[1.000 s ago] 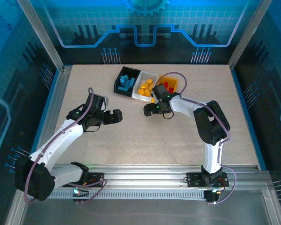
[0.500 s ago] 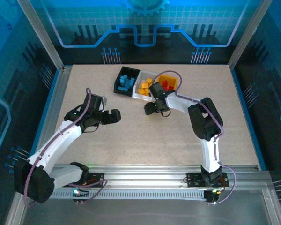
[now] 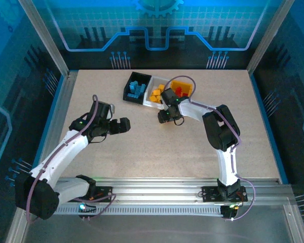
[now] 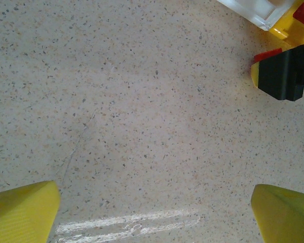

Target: Sort the legos into containers by color

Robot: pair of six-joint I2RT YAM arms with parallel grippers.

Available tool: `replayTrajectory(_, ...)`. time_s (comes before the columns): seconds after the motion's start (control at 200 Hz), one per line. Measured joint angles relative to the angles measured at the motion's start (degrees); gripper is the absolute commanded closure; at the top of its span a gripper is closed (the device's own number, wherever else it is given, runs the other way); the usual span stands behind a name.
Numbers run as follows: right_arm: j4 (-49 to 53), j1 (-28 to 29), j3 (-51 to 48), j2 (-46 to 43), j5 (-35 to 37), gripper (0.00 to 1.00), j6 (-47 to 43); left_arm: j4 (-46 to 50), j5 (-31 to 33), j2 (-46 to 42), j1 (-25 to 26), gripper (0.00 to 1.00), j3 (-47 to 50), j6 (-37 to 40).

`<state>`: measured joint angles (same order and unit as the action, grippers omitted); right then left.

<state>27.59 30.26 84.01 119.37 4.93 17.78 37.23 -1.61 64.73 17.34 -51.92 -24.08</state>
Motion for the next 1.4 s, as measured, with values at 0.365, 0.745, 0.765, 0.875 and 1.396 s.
replayTrajectory(0.365, -1.55, 0.0, -2.21, -1.73, -3.28, 0.55, 0.09, -0.09, -1.97, 0.02, 0.0, 0.02, 0.46, -2.14)
replayTrajectory(0.745, -4.79, 0.0, -5.2, -5.95, -8.02, 0.55, 0.17, -1.86, -6.03, 0.52, 2.56, 0.02, 2.54, -7.63)
replayTrajectory(0.765, -4.94, 0.0, -5.4, -6.32, -8.33, 0.55, 0.2, -2.08, -6.16, 0.74, 2.82, 0.02, 2.54, -7.78)
replayTrajectory(0.875, -5.4, -0.11, -5.97, -8.2, -9.57, 0.56, 0.63, -3.26, -6.47, 2.36, 4.07, 0.02, 2.54, -8.63)
replayTrajectory(1.396, -5.53, -5.57, -2.23, -13.4, -14.64, 0.56, 5.4, -7.61, -9.73, 13.57, 7.37, 0.01, -1.27, -8.9)
